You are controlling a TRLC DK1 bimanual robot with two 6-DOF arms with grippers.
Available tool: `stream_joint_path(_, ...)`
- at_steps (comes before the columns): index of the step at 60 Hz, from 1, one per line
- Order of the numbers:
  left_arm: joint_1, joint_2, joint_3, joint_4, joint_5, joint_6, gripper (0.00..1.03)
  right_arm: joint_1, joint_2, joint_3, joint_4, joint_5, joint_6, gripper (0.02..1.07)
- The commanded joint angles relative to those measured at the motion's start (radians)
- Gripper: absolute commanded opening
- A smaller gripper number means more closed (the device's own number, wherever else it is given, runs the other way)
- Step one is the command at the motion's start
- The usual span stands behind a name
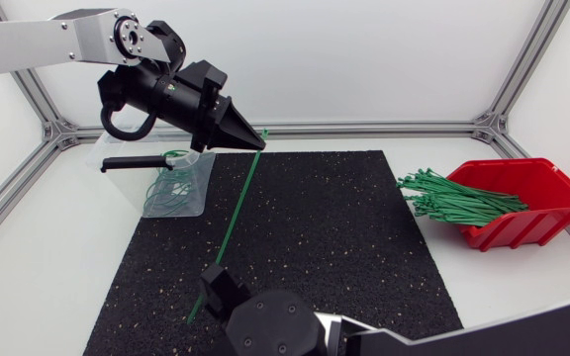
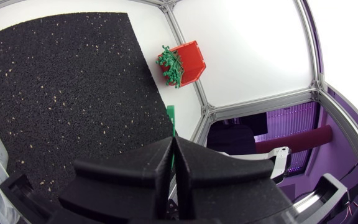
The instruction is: Take a green cable tie from the red box, thread the tail through the head to close it, then place it in the transparent bin on the left.
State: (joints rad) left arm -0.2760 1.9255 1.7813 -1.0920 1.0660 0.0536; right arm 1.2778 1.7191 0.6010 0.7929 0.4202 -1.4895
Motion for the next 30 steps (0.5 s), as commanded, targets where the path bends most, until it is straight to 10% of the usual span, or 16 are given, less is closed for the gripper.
stream_joint_path(1, 0.001, 0.024, 0.029, -0.011, 0.017, 0.015, 0.04, 0.012, 0.023, -0.003, 0.014, 0.005, -0.017, 0.22)
stream_joint_path(30, -0.002, 0.024, 0.029, -0.055, 0.017, 0.071, 0.04, 0.014, -0.009, 0.003, -0.003, 0.006, -0.003, 0.14)
